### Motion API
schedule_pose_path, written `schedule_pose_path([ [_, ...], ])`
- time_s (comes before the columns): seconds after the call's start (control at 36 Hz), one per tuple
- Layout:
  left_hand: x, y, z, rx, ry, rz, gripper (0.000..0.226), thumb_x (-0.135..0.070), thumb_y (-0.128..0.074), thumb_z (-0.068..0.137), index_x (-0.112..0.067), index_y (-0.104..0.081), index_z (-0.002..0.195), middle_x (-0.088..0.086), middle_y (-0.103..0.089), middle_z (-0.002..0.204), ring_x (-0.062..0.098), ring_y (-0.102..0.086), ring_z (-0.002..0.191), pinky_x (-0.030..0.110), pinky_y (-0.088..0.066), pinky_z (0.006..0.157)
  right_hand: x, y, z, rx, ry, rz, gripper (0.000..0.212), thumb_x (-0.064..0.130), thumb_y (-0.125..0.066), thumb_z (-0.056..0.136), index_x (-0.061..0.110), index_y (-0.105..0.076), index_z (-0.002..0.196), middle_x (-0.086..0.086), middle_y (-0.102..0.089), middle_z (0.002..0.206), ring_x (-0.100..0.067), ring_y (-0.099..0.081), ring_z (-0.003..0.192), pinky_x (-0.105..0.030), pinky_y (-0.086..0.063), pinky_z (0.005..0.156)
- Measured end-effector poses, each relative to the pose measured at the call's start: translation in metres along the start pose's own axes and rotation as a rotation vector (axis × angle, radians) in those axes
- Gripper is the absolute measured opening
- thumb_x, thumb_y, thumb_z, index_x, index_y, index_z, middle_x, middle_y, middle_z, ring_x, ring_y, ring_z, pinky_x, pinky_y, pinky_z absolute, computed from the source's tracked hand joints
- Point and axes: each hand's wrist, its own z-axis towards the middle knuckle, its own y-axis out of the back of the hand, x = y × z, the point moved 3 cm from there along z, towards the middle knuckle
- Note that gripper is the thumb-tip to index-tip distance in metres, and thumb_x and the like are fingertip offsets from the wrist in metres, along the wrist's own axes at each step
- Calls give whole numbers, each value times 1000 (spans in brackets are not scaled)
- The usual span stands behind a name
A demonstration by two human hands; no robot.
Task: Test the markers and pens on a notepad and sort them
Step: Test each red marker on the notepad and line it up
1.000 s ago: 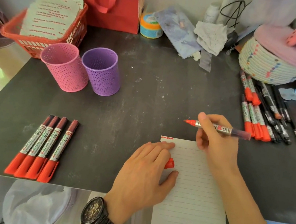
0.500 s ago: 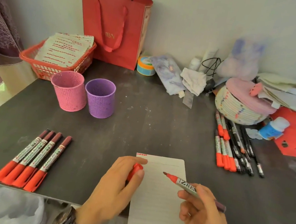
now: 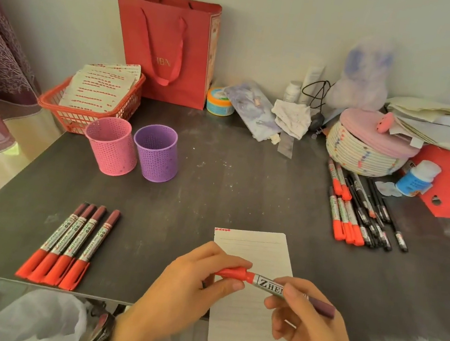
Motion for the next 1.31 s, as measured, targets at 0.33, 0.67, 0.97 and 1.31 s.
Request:
schedule_pose_path([
  [0.33, -29, 27, -7, 166, -258, 379, 24, -47, -53, 99, -39, -65, 118, -21, -55, 104, -1, -53, 82, 22, -50, 68, 19, 2, -17, 201, 227, -793, 25, 59, -61, 80, 49, -71, 100, 9, -74, 77, -4, -55, 59, -13, -43, 58],
  [0.67, -29, 36, 12, 192, -251, 200, 56, -53, -62, 91, -54, -39, 142, -28, -50, 119, 4, -56, 104, 22, -48, 84, 3, -7, -30, 47, 319, -675, 23, 58, -57, 80, 48, -67, 98, 5, -67, 70, -7, -57, 60, -10, -41, 57],
  [0.97, -46, 27, 33, -169, 181, -1422, 42, -37, -54, 91, -16, -44, 56, -4, -33, 46, 12, -29, 37, 23, -24, 38, -23, -57, -32, 12, 64, -248, 38, 64, -59, 67, 40, -69, 95, 0, -59, 61, -4, -44, 51, -22, -39, 58],
  [1.31, -49, -8, 19, -299, 386, -1597, 51, -40, -46, 91, -23, -27, 46, -9, -14, 43, 7, -11, 33, 21, -15, 29, -32, -60, -67, -297, 138, -281, 4, 43, -66, 84, 41, -66, 82, -10, -57, 60, -4, -42, 49, -16, -40, 51],
])
